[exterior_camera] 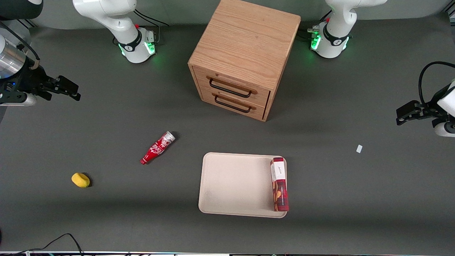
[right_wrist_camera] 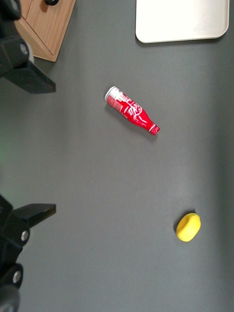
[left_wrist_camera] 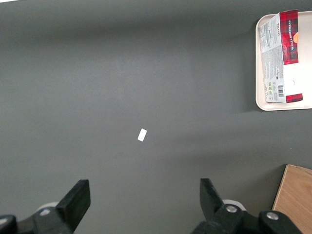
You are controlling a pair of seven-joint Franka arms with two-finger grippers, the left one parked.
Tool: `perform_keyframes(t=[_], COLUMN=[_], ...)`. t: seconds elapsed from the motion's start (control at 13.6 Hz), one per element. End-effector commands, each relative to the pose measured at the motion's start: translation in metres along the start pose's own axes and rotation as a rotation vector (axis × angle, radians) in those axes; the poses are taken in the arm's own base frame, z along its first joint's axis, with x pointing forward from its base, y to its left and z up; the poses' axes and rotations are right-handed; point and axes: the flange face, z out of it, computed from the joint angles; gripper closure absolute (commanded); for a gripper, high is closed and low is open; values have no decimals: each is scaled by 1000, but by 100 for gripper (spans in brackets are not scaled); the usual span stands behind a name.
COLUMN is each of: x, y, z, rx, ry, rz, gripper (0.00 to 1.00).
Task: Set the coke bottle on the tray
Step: 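Move the open right gripper down toward the red Coca-Cola bottle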
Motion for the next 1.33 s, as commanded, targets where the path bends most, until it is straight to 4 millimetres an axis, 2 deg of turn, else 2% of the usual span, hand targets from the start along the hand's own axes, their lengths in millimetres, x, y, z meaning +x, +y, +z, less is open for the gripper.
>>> perform_keyframes(t=[0.0, 0.37, 0.59, 0.74, 0.81, 0.96, 1.25], x=[4, 13, 20, 31, 37, 45, 48], y=[-5, -12, -32, -40, -50, -86, -145], z=[-4, 8, 25, 44, 56, 87, 172], rx=[22, 17, 3, 11, 13, 6, 10], ry=[-9, -24, -30, -38, -43, -64, -66], rz=[-24, -7, -31, -9, 43, 178, 457], gripper=[0, 0, 0, 0, 0, 0, 0])
